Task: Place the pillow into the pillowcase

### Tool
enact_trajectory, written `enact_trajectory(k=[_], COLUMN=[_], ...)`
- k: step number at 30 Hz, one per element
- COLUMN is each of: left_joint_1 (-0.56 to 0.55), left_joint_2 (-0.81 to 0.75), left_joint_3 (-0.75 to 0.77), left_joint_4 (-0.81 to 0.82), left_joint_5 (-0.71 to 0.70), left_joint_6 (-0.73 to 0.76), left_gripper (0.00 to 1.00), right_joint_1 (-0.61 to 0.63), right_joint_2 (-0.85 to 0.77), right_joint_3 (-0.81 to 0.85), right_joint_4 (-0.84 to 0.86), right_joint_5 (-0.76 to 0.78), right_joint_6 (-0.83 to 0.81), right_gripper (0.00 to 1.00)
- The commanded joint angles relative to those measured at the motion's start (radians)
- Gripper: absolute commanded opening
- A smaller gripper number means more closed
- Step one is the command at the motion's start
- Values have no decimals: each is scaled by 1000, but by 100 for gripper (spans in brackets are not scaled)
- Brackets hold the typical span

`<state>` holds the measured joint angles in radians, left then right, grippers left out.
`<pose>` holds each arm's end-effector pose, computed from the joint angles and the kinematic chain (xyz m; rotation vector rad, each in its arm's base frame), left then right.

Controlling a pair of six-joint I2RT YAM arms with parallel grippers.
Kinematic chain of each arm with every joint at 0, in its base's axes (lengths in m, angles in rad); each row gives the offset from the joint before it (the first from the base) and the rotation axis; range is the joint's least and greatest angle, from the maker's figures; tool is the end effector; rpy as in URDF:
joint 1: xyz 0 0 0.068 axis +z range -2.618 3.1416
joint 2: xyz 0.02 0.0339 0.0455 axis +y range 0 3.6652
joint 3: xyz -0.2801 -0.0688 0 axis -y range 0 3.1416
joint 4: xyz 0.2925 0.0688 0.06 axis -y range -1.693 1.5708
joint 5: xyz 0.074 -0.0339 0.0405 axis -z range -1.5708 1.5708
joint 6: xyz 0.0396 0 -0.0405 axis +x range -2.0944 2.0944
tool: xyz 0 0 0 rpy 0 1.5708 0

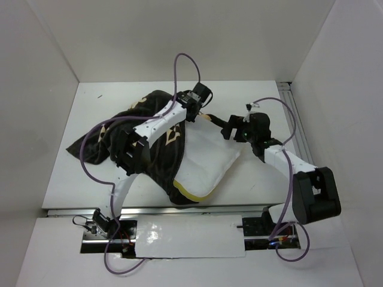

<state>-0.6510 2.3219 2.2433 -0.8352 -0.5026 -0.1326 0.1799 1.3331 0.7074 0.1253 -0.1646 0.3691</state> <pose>0.4680 -0.3326 0.2690 0.4023 2.3168 0.2509 0.3191 0.0646 0.2088 0.0961 2.1010 0.5044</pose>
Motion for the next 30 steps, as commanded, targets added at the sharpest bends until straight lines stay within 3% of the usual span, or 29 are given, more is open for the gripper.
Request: enact_trajectory(k=[1, 3, 6, 11, 16, 17, 18, 21, 22, 25, 30], left_joint_1=[21, 21, -15, -27, -27, -27, -27, -27, -27, -36, -97], left_joint_2=[-29, -18, -18, -29, -48, -59, -59, -85, -108, -165, -329], left_joint_3=[-14, -14, -14, -4, 16, 25, 25, 35, 24, 12, -68], left_joint_4=[18, 57, 91, 142, 209, 209, 209, 234, 234, 245, 265], left_joint_5=[27, 52, 10, 35, 68, 82, 105, 124, 124, 162, 213], left_joint_6=[16, 36, 56, 42, 19, 19, 10, 10, 10, 10, 10], left_gripper=[16, 0, 0, 0, 0, 0, 0, 0, 0, 0, 0], right_joint_1=[46, 46, 17, -52, 62, 85, 122, 144, 144, 179, 311], right_joint_2=[49, 111, 216, 320, 444, 465, 483, 514, 514, 370, -23], right_joint_3=[72, 101, 159, 191, 270, 285, 323, 378, 379, 342, 172], right_joint_4=[153, 156, 90, 53, -36, -45, -70, -139, -139, -76, 133], right_joint_5=[-49, -67, -126, -400, -522, -523, -523, -535, -514, -414, -98], right_joint_6=[-116, -257, -299, -343, -366, -366, -384, -386, -372, -319, -265], right_gripper=[94, 97, 97, 100, 89, 83, 59, 18, 0, 0, 0])
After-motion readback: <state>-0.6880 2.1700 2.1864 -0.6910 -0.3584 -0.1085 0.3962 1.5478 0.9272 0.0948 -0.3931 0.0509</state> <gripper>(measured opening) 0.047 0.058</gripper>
